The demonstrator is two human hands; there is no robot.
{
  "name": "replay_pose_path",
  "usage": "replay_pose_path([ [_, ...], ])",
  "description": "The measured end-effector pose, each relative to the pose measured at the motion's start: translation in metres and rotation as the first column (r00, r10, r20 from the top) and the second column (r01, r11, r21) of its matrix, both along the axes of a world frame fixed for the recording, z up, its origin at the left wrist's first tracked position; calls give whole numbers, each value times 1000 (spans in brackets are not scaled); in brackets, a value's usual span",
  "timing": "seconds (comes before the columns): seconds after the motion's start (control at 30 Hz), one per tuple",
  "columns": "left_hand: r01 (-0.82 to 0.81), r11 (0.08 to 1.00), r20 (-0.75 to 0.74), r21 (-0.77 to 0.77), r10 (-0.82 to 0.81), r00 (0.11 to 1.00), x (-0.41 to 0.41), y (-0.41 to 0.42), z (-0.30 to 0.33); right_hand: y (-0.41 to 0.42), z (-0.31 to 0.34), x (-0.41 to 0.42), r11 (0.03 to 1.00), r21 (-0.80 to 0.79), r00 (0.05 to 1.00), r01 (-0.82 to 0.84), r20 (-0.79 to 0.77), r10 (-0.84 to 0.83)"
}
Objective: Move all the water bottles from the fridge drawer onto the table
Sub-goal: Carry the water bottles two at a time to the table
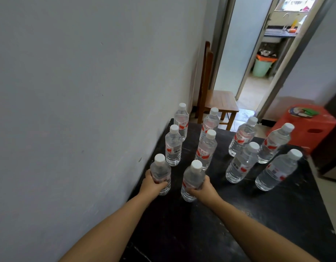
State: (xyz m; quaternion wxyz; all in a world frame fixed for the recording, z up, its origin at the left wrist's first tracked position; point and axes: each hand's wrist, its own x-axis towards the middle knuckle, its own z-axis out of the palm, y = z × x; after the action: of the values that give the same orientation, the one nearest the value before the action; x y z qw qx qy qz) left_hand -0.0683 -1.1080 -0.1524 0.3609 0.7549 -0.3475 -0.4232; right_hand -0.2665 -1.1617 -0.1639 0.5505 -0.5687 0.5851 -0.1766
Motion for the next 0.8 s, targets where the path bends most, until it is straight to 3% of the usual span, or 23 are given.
replay_pose_path([
  [0.2, -16, 997, 68, 77, 11, 998, -2, 19, 8, -2, 4, -6, 993, 109, 988, -49, -143, 64],
  [0.4, -63, 995, 77, 72, 57, 995, -7, 48, 17, 12, 9, 3, 934, 268, 908, -235, -282, 309],
  [0.8, -295, 955, 202, 23, 285, 937, 17, 176, 41, 90, 64, 83, 810, -69, 795, -582, -262, 548],
])
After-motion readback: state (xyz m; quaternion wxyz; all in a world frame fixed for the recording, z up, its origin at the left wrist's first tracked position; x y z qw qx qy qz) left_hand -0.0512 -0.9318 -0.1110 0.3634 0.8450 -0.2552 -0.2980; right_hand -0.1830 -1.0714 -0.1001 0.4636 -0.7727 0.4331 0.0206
